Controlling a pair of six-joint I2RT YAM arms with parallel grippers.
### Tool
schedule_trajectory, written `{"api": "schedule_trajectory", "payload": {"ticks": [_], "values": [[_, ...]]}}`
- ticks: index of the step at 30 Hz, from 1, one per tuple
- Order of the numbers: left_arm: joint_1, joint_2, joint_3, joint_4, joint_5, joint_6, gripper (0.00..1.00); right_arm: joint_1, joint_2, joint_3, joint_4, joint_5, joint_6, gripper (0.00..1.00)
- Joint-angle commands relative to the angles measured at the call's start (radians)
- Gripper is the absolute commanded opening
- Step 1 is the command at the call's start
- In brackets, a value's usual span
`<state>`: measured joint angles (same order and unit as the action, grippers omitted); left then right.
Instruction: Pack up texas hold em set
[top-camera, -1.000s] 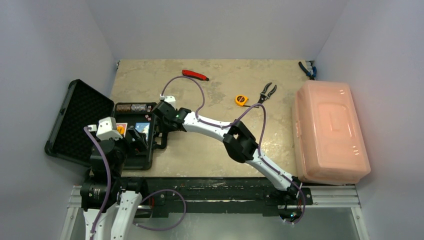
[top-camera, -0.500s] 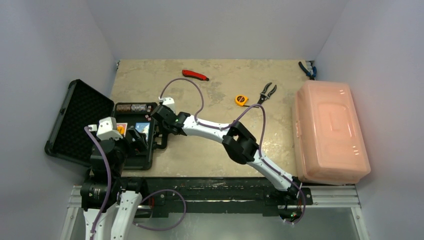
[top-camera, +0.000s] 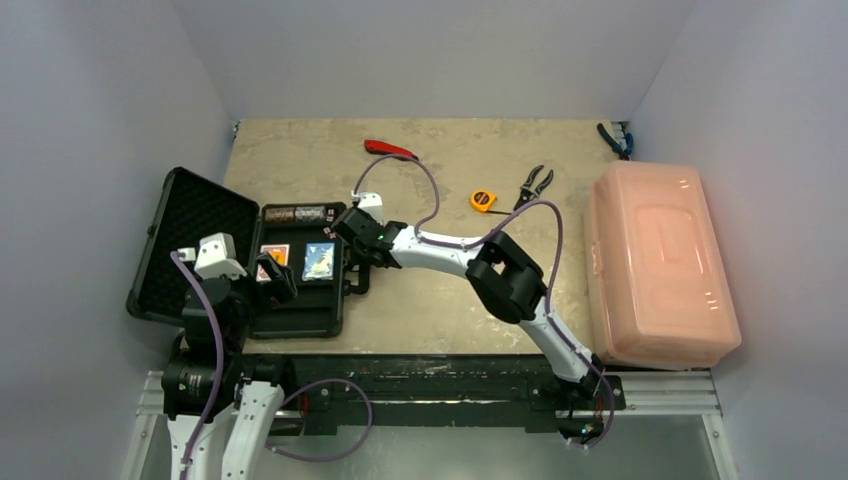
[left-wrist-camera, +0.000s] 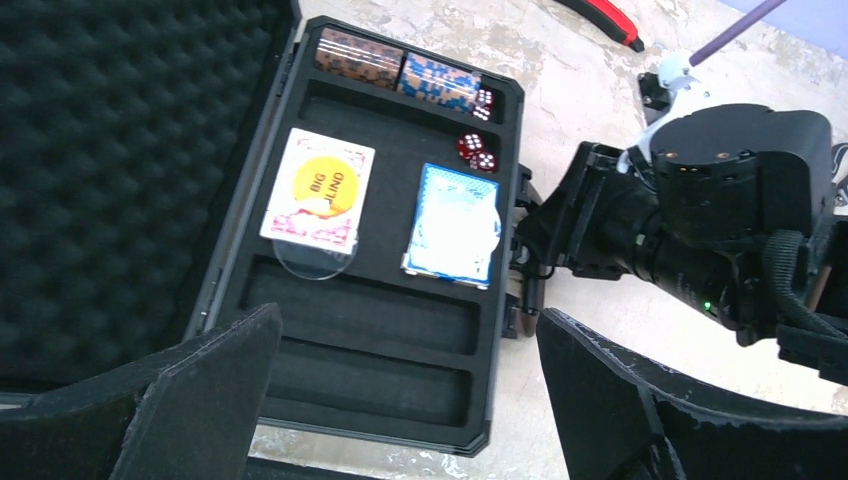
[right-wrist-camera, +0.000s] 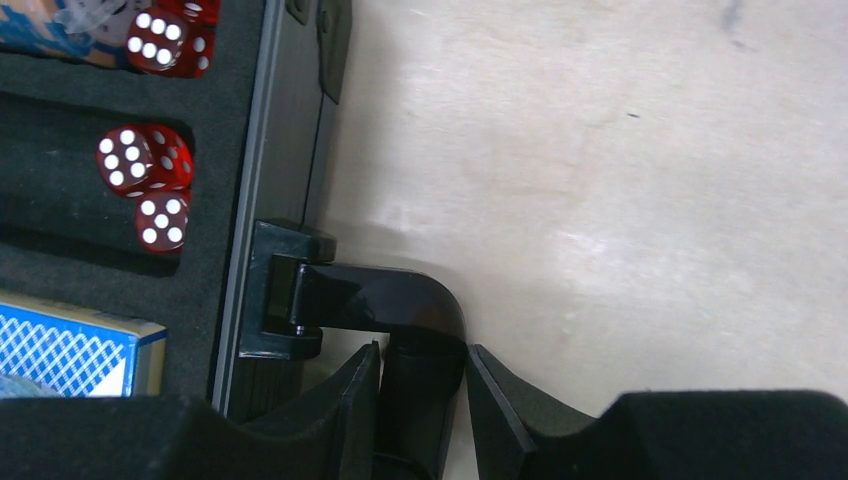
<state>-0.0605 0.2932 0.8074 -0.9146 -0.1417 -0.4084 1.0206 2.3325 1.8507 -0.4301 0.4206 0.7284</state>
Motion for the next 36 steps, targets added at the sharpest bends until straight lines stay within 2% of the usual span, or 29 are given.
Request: {"api": "schedule_trajectory", "payload": {"ticks": [1, 9, 15, 26, 36], "values": [[-0.005, 0.018, 0.001, 0.023, 0.007, 0.011, 1.0, -0.063, -0.038, -0.153, -0.132, 0.116, -0.027, 0.39], [-0.006, 0.031, 0.002, 0.022, 0.013, 0.009, 1.0, -0.101, -0.197, -0.442, -0.007, 0.145, -0.057, 0.37], [-0.005, 0.048, 0.001, 0.027, 0.021, 0.016, 1.0, -0.149, -0.282, -0.605, 0.068, 0.112, -0.074, 0.37], [-0.005, 0.103, 0.014, 0.031, 0.068, 0.03, 1.0, -0.217, -0.386, -0.794, 0.172, 0.109, -0.111, 0.36], [-0.006, 0.156, 0.04, 0.058, 0.102, 0.065, 1.0, -0.285, -0.481, -0.938, 0.191, 0.087, -0.037, 0.37]]}}
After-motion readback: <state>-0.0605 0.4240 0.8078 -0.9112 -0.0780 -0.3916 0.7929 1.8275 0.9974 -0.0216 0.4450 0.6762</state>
